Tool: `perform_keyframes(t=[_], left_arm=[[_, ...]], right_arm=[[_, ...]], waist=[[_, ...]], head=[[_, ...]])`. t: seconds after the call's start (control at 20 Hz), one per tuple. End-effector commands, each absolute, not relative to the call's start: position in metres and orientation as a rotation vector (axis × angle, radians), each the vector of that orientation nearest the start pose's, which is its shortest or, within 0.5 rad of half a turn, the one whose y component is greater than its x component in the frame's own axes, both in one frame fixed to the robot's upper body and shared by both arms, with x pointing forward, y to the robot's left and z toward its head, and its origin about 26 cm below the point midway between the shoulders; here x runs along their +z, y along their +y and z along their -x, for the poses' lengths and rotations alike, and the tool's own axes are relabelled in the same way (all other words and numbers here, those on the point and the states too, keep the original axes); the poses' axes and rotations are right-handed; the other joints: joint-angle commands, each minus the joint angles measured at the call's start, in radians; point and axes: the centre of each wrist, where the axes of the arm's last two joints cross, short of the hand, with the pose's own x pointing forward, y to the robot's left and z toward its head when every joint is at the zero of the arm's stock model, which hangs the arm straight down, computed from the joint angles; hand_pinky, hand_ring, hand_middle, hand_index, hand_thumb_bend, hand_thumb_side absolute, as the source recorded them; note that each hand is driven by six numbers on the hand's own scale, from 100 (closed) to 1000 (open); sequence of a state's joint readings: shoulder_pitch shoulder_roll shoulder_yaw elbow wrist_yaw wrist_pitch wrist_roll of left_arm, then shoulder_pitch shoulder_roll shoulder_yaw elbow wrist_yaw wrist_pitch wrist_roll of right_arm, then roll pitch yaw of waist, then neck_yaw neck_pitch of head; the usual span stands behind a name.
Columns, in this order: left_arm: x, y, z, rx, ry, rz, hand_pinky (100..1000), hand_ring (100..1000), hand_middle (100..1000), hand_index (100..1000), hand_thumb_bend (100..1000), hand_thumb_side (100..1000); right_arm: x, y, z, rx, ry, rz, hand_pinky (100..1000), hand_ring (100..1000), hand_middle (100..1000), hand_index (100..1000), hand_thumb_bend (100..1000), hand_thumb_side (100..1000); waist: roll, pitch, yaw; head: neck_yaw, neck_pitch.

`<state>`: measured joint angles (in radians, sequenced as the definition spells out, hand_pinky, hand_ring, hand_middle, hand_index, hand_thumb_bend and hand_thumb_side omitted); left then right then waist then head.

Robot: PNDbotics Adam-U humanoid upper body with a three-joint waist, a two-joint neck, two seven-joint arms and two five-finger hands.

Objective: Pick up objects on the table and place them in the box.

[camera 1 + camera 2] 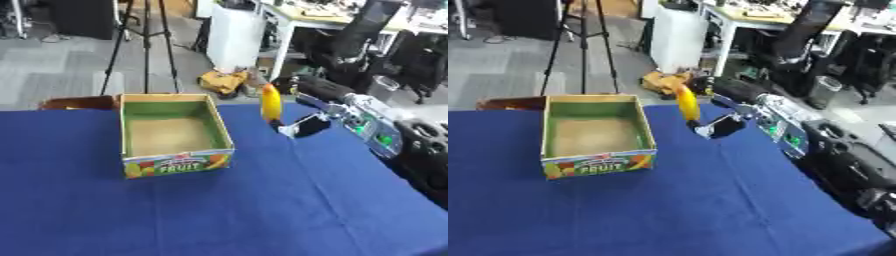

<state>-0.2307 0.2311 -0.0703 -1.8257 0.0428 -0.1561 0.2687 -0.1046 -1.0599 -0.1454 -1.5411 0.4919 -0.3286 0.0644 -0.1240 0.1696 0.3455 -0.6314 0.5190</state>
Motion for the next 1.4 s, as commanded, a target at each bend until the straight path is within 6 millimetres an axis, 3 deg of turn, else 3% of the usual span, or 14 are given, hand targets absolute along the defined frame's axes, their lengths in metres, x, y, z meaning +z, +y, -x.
perform_keyframes(t=[0.05, 0.1, 0.45, 0.8, 1.1, 1.4], left_arm=[[0.139, 0.242, -0.314, -0.037, -2.241, -0.134, 482, 618, 515, 416, 839, 532], [0.139, 0.242, -0.314, -0.038, -2.241, -0.133, 482, 618, 515, 416, 839, 532], [0.149, 0.231, -0.315, -0.078, -2.267, -0.072, 481, 619, 514, 411, 843, 531], [0.155, 0.221, -0.315, -0.104, -2.273, -0.003, 480, 619, 513, 408, 844, 530], [0.161, 0.209, -0.315, -0.139, -2.285, 0.059, 479, 620, 512, 406, 846, 530], [0.164, 0.203, -0.314, -0.148, -2.289, 0.103, 478, 620, 512, 402, 849, 529]], right_arm=[[0.245, -0.493, -0.284, 1.337, -1.521, 1.261, 777, 845, 808, 680, 100, 335], [0.245, -0.493, -0.284, 1.335, -1.522, 1.262, 777, 845, 808, 680, 100, 335], [0.250, -0.498, -0.282, 1.290, -1.548, 1.284, 771, 842, 801, 685, 100, 346], [0.259, -0.487, -0.290, 1.309, -1.607, 1.264, 765, 838, 796, 688, 100, 353], [0.272, -0.464, -0.298, 1.360, -1.711, 1.217, 761, 835, 791, 688, 100, 357], [0.264, -0.459, -0.304, 1.401, -1.670, 1.166, 757, 833, 787, 691, 100, 360]], waist=[[0.007, -0.012, 0.006], [0.007, -0.012, 0.008], [0.023, 0.023, 0.080], [0.040, 0.053, 0.120], [0.049, 0.071, 0.157], [0.062, 0.095, 0.191]], head=[[-0.017, -0.022], [-0.018, -0.023], [-0.088, -0.117], [-0.145, -0.164], [-0.192, -0.202], [-0.229, -0.234]])
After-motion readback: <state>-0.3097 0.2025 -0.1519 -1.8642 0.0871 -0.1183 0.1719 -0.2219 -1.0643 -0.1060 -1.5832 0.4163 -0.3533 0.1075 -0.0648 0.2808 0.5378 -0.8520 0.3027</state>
